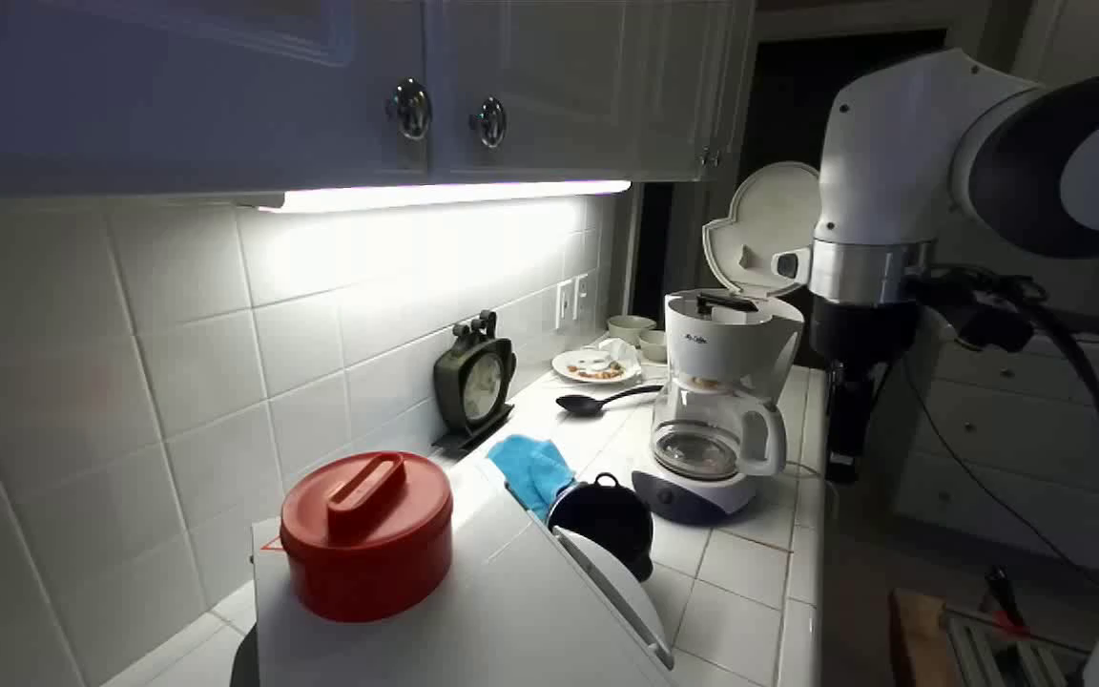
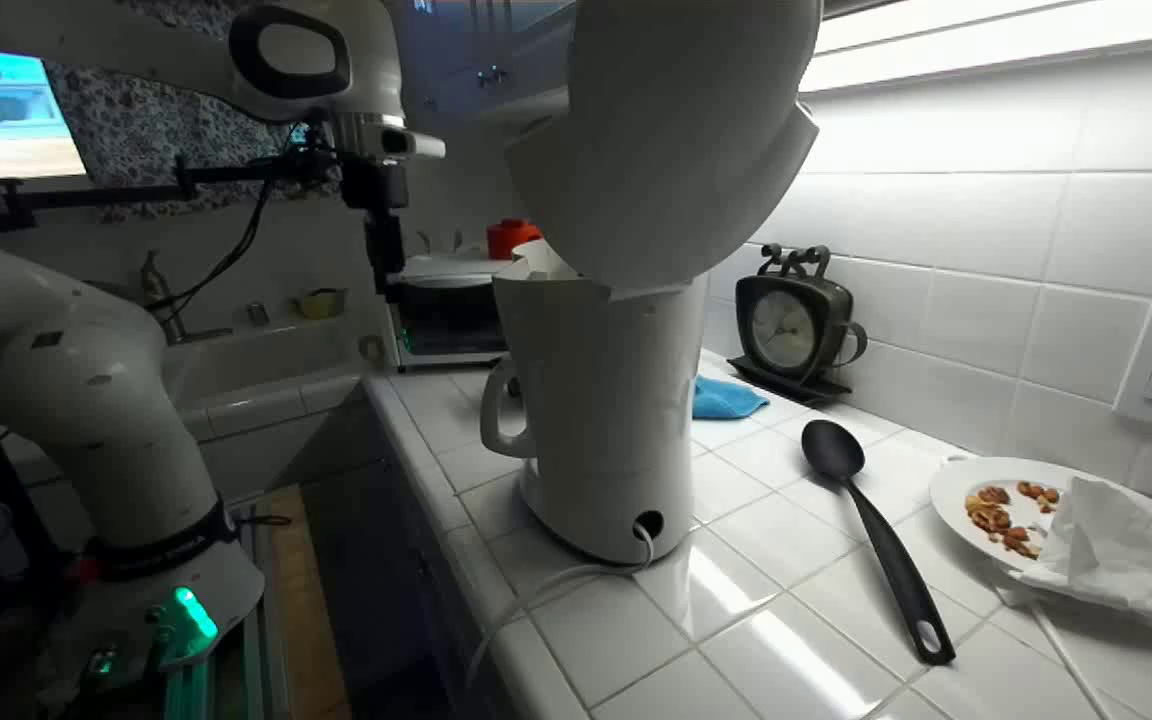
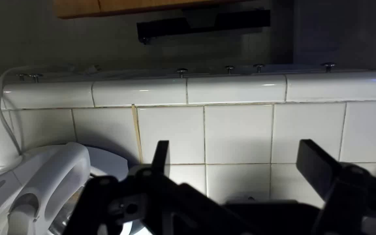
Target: Place the coffee strainer inside the coffee maker
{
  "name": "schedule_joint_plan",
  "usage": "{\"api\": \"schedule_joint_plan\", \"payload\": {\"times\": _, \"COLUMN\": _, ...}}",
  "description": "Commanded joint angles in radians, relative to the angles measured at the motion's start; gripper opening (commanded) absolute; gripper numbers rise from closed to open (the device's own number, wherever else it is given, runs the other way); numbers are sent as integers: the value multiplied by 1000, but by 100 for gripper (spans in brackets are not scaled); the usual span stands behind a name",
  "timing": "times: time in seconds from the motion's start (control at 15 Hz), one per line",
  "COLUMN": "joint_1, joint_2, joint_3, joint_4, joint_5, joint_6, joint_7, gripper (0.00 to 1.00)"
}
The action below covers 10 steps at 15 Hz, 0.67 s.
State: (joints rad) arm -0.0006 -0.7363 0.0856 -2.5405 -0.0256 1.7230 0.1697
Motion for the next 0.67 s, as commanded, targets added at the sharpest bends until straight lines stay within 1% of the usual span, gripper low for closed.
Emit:
{"api": "schedule_joint_plan", "payload": {"times": 0.0, "joint_1": 1, "joint_2": 1, "joint_3": -1, "joint_4": 2, "joint_5": -1, "joint_6": -2, "joint_7": 0, "gripper": 100}}
{"api": "schedule_joint_plan", "payload": {"times": 0.13, "joint_1": -3, "joint_2": -4, "joint_3": -5, "joint_4": -3, "joint_5": -29, "joint_6": 27, "joint_7": -24, "gripper": 100}}
{"api": "schedule_joint_plan", "payload": {"times": 0.27, "joint_1": -8, "joint_2": 2, "joint_3": -19, "joint_4": -15, "joint_5": -67, "joint_6": 129, "joint_7": -58, "gripper": 100}}
{"api": "schedule_joint_plan", "payload": {"times": 0.33, "joint_1": -8, "joint_2": 11, "joint_3": -30, "joint_4": -21, "joint_5": -78, "joint_6": 199, "joint_7": -76, "gripper": 100}}
{"api": "schedule_joint_plan", "payload": {"times": 0.47, "joint_1": -3, "joint_2": 38, "joint_3": -53, "joint_4": -29, "joint_5": -53, "joint_6": 306, "joint_7": -89, "gripper": 100}}
{"api": "schedule_joint_plan", "payload": {"times": 0.6, "joint_1": -6, "joint_2": 75, "joint_3": -60, "joint_4": -38, "joint_5": -38, "joint_6": 373, "joint_7": -81, "gripper": 100}}
